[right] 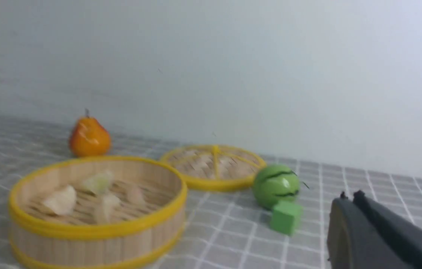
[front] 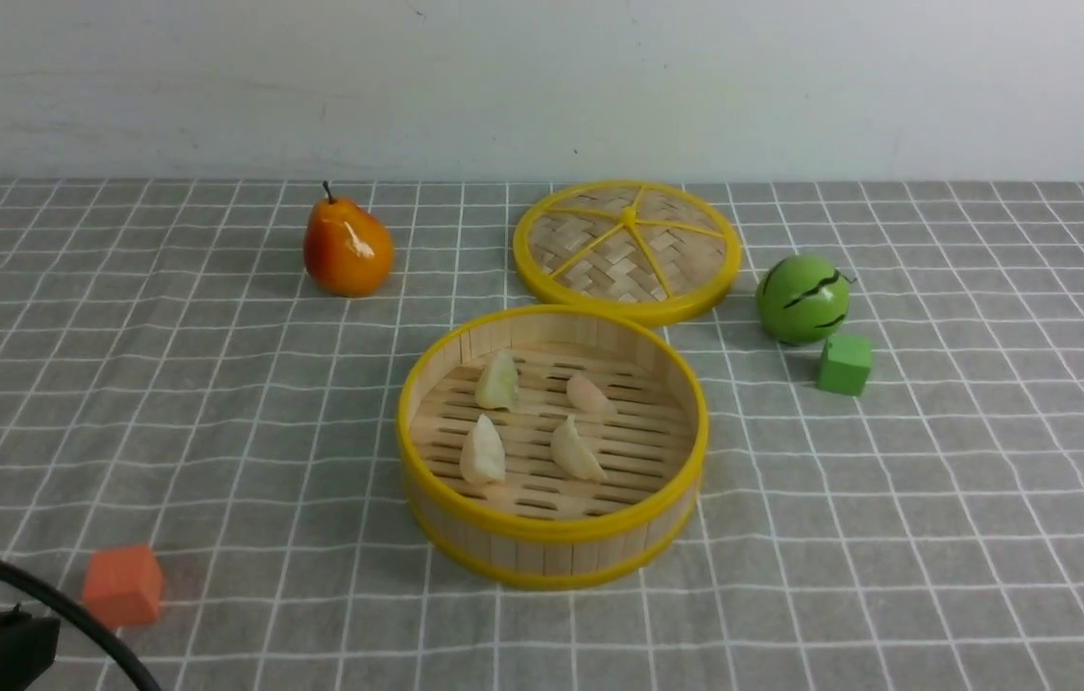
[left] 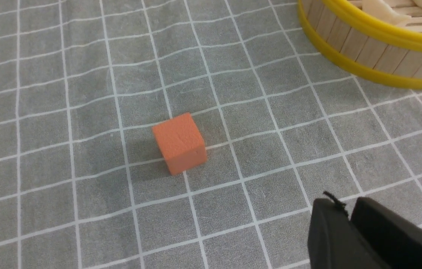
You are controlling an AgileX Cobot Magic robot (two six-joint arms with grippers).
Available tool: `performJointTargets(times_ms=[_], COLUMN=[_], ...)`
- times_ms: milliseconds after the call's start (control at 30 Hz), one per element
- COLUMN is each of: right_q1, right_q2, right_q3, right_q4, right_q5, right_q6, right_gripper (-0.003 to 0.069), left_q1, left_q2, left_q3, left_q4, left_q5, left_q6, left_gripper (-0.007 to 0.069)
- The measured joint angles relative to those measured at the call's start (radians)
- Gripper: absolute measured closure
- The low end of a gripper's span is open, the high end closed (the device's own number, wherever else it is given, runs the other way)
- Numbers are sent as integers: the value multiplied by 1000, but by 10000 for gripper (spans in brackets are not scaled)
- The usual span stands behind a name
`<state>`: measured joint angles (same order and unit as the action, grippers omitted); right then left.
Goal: Put the dumplings into the steamer on the table with the grey tablecloth.
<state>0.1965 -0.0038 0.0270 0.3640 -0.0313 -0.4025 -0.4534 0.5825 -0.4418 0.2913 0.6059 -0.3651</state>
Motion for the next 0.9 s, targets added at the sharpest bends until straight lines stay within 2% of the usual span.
performJointTargets(times_ms=[67, 167, 300, 333, 900], right_q1=[-94, -208, -246, -245, -244], right_q2=[-6, -7, -7, -7, -7], right_q3=[0, 0, -2, -3, -8], right_q4=[-45, -154, -298, -315, -342], right_q5=[80, 206, 377, 386, 406], right_q6=[37, 205, 403, 421, 446], right_gripper=[669, 669, 666, 665, 657], left_q1=[0, 0, 0, 0, 0], left_q2=[0, 4, 8, 8, 9], left_q3=[1, 1, 1, 1, 1], left_q4=[0, 1, 1, 1, 1], left_q5=[0, 3, 5, 5, 9], left_q6=[0, 0, 0, 0, 0], left_gripper=[547, 547, 545, 544, 531])
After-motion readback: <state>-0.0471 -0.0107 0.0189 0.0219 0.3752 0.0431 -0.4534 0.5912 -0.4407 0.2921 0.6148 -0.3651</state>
